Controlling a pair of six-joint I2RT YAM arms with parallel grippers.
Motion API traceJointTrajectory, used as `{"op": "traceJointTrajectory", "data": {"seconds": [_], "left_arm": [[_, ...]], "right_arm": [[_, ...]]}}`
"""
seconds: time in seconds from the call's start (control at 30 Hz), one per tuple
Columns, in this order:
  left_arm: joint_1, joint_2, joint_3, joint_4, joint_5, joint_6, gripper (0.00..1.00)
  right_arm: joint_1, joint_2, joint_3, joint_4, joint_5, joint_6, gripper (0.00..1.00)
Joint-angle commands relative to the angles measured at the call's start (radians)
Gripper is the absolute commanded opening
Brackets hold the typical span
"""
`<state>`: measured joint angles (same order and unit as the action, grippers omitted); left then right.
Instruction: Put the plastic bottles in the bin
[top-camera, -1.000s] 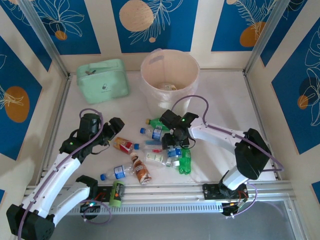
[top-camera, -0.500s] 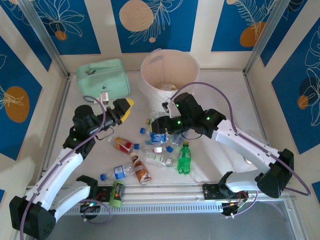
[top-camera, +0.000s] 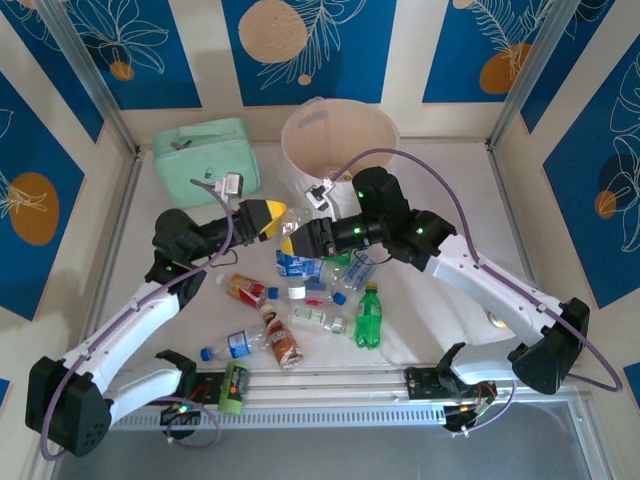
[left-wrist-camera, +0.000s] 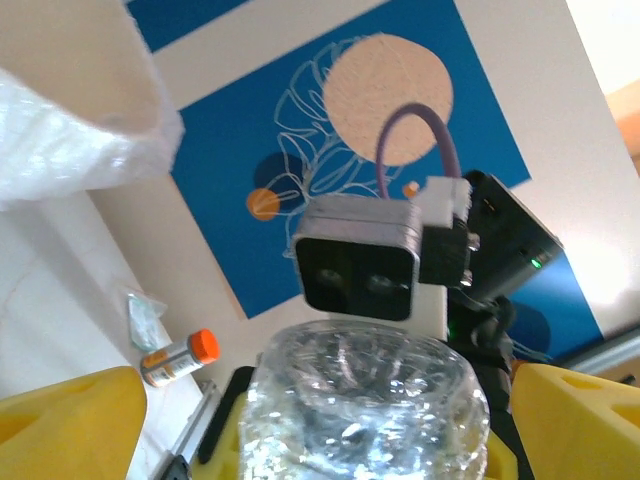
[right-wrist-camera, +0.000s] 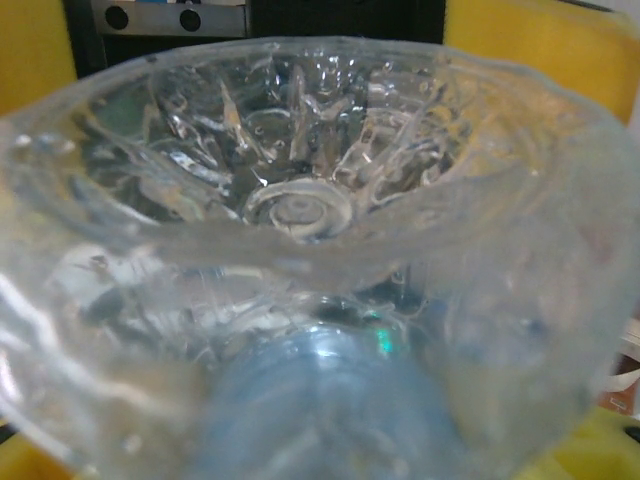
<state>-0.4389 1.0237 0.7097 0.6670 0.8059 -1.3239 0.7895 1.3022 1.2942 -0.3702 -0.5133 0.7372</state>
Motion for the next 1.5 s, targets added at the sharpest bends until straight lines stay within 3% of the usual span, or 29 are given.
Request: {"op": "traceJointTrajectory", "data": {"seconds": [0.0, 0.2, 0.67, 0.83, 1.13, 1.33, 1.47], "left_arm": [[-0.015, 0.004, 0.030, 0.122, 0.074, -0.010, 0.94], [-0.034, 0.033, 0.035, 0.133, 0.116, -0.001, 0.92], [-0.037, 0.066, 0.031, 0.201, 0.109, -0.020, 0.71], [-0.035, 0.064, 0.025, 0.162, 0.044, 0.011, 0.61], [-0.008, 0.074, -0.017, 0.150, -0.122, -0.046, 0.61], [0.042, 0.047, -0.085, 0.183, -0.281, -0.145, 0.60], [0.048, 0.070, -0.120, 0.299, -0.326, -0.210, 0.58]], "right_arm": [[0.009, 0.015, 0.036, 0.013, -0.063, 0.004, 0.60], [0.018, 0.027, 0.050, 0.015, -0.077, 0.004, 0.60], [0.014, 0.036, 0.071, 0.017, -0.070, 0.014, 0.61], [0.012, 0.033, 0.076, 0.005, -0.053, 0.014, 0.66], [0.002, -0.023, 0.064, -0.054, 0.054, 0.000, 0.88], [0.009, -0.098, -0.003, -0.060, 0.147, 0.018, 0.93], [0.038, -0.140, -0.064, -0.038, 0.221, 0.051, 0.93]]}}
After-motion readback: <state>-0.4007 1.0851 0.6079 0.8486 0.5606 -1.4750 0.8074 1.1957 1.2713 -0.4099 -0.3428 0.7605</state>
